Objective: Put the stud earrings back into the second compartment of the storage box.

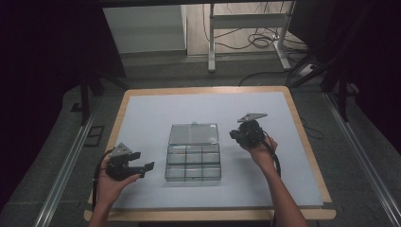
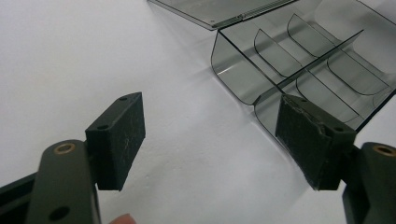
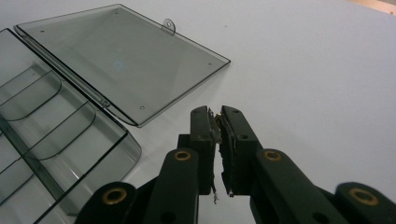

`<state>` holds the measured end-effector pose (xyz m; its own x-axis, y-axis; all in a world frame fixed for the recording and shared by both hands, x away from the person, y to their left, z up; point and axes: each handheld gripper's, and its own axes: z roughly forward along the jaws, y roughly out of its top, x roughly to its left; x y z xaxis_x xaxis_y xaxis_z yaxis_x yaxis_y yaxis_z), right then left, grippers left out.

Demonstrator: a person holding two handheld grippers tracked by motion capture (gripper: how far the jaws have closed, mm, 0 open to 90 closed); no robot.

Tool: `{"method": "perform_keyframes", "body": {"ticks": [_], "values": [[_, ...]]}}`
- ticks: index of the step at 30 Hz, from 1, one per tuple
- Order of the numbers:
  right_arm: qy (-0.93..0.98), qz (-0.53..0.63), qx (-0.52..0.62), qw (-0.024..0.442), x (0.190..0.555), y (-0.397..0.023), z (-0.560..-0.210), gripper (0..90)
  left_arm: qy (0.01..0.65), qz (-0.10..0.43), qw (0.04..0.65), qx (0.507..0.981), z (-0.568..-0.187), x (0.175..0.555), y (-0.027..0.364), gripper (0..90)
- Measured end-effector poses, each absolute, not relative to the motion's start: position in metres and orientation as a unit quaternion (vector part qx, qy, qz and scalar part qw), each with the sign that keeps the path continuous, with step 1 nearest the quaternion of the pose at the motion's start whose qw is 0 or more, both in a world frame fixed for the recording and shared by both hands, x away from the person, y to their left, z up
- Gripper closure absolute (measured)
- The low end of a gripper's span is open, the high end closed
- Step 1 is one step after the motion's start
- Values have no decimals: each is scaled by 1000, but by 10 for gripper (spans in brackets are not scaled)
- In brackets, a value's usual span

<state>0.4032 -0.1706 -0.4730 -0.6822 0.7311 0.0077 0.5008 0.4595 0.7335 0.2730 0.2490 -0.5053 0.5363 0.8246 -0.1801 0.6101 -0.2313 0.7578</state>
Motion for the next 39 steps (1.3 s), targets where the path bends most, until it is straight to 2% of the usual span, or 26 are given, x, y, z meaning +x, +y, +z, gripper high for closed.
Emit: {"method": "perform_keyframes", "body": {"ticks": [39], "values": [[849, 400, 319, 130, 393, -134, -469, 828, 463, 131, 411, 774, -505, 273, 249, 248]]}}
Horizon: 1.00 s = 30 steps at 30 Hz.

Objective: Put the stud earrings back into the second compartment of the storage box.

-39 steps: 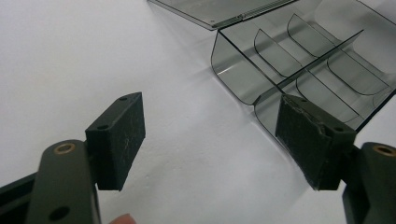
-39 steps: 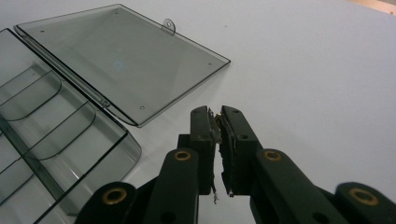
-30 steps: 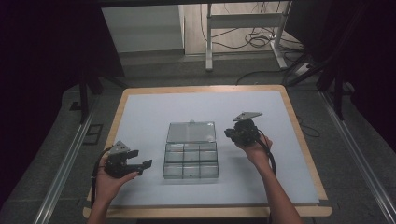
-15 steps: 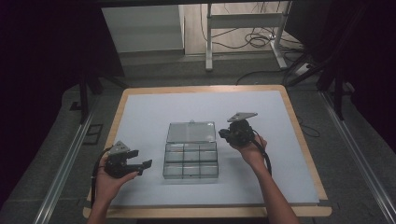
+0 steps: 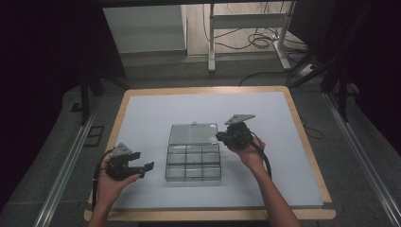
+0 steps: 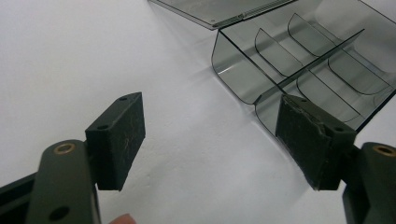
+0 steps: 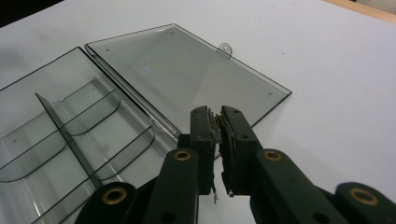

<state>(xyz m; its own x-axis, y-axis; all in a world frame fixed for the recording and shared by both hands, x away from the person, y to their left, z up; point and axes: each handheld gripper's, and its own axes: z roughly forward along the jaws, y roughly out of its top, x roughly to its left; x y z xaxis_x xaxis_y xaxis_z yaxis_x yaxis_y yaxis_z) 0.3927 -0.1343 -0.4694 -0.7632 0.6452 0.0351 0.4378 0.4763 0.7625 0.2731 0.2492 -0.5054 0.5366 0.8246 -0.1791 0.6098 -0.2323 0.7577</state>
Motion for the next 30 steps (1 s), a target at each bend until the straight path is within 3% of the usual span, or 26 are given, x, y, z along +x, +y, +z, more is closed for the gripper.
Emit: {"method": "perform_keyframes", "body": {"ticks": [30], "values": [[860, 406, 288, 106, 380, -111, -472, 827, 462, 131, 411, 775, -506, 273, 248, 248]]}}
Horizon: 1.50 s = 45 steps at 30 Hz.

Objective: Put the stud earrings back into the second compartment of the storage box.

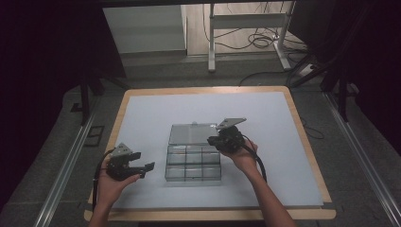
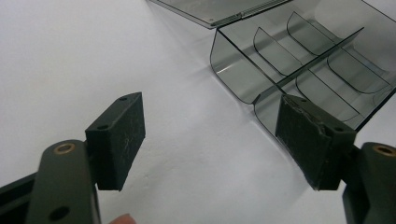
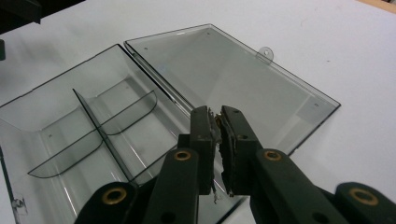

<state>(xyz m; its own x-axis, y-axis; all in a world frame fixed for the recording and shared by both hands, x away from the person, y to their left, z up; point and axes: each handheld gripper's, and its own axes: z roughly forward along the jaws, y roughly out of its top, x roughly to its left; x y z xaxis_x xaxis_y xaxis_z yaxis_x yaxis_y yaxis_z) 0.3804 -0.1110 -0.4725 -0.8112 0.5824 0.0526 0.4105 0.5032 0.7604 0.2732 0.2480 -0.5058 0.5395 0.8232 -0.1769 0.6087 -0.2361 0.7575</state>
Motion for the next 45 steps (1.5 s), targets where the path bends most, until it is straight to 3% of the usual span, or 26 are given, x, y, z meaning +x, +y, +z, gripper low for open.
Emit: {"method": "perform_keyframes", "body": {"ticks": [45], "values": [[891, 380, 239, 66, 368, -64, -491, 827, 460, 128, 409, 778, -507, 274, 248, 247]]}}
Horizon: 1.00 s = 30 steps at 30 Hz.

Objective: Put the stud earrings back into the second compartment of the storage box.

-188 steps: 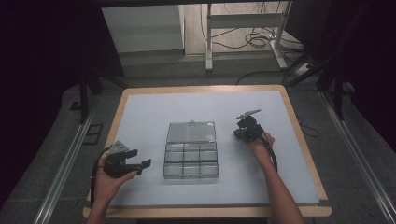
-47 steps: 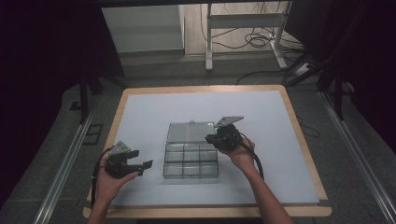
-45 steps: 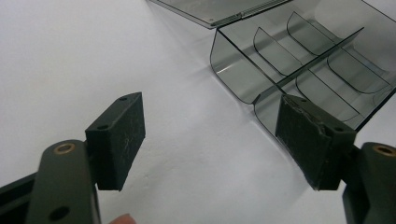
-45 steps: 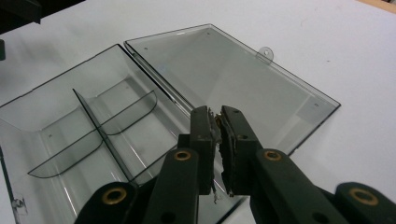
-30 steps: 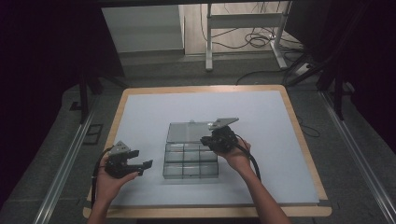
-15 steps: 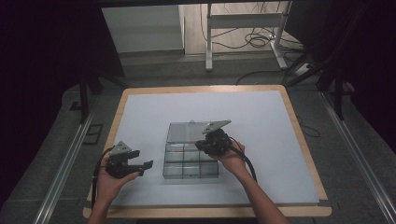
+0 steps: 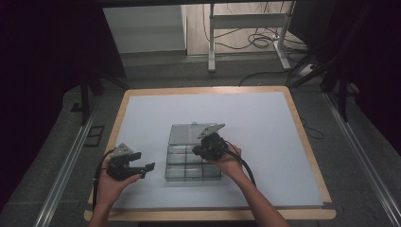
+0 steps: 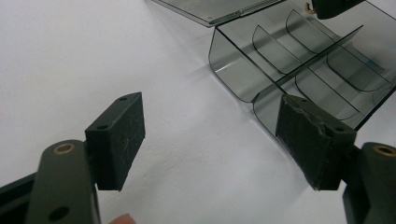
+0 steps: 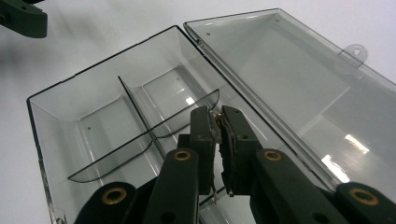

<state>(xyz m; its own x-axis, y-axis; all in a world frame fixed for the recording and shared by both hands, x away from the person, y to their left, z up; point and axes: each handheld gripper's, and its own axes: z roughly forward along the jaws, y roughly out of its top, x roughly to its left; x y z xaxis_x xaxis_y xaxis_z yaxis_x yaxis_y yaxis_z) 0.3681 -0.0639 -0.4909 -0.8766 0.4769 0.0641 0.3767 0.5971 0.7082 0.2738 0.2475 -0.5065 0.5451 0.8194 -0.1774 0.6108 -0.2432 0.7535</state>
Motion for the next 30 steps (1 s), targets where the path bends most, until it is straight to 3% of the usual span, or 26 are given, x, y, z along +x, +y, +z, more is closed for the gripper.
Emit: {"method": "perform_keyframes", "body": {"ticks": [30], "values": [[906, 349, 231, 58, 368, -51, -506, 823, 459, 126, 408, 779, -507, 274, 248, 246]]}}
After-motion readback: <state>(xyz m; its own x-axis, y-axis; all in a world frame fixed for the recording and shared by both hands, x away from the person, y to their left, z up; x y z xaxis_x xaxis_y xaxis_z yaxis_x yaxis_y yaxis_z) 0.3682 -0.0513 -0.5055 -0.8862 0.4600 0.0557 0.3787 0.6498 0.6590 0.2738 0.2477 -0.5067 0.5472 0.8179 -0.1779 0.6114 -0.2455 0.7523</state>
